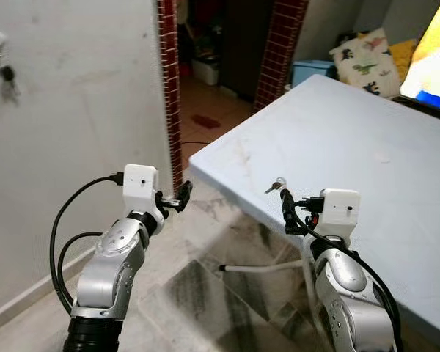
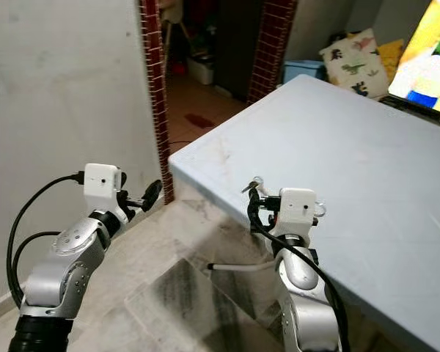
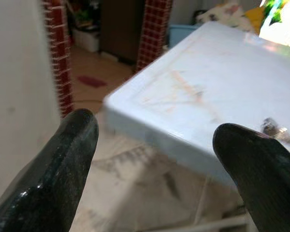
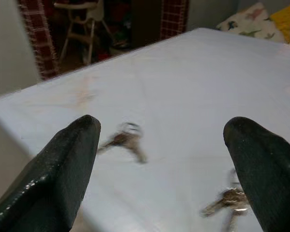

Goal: Hang keys on a hook

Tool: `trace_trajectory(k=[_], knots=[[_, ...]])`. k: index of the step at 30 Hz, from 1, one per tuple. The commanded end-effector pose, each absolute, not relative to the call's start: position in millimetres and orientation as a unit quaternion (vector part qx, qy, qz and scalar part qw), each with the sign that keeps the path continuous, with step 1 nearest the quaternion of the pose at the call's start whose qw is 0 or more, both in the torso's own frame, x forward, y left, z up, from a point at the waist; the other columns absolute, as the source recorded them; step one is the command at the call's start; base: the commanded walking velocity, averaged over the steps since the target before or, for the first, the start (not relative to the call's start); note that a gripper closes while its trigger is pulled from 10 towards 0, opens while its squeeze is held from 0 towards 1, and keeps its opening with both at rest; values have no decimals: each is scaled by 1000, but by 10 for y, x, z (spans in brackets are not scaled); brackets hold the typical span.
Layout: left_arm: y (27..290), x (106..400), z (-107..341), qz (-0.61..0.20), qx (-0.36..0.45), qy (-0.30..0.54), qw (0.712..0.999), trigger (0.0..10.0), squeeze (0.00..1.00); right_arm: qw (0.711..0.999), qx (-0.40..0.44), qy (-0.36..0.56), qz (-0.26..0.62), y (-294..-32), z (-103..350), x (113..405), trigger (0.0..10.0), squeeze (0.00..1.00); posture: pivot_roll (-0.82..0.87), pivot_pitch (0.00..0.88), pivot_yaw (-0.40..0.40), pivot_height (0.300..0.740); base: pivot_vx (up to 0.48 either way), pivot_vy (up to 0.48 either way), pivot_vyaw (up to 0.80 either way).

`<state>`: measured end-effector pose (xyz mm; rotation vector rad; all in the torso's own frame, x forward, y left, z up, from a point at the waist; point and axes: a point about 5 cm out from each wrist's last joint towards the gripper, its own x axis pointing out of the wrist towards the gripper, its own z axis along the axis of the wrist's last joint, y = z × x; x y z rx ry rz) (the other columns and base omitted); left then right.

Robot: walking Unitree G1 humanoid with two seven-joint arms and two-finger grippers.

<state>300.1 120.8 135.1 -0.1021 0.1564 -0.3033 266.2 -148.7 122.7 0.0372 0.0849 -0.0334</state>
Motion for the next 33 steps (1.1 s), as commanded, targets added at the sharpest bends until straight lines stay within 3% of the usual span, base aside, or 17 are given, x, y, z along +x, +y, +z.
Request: trace_trajectory(k=[1,21,31,33], knots=[[1237,3006,1392,-148,-42,70,986,10000,0,999,18,35,-15,-1475,1269,2677,10000,0,100,19,-49,740,0,-304,0],[1195,3030,1362,-147,-51,70,985,10000,0,999,20,41,-7,-1466,1272,2703,10000,0,78,3,-53,740,0,-448,0],[1220,3086,1381,-124,-47,65,989,10000,0,999,-18,30,-14,-1489,1326,2779,10000,0,83,0,-58,740,0,0,0],[1236,3041,1323,-120,-46,77,989,10000,0,1000,7,30,6,-1424,1319,2792,10000,0,87,0,-60,740,0,0,0]])
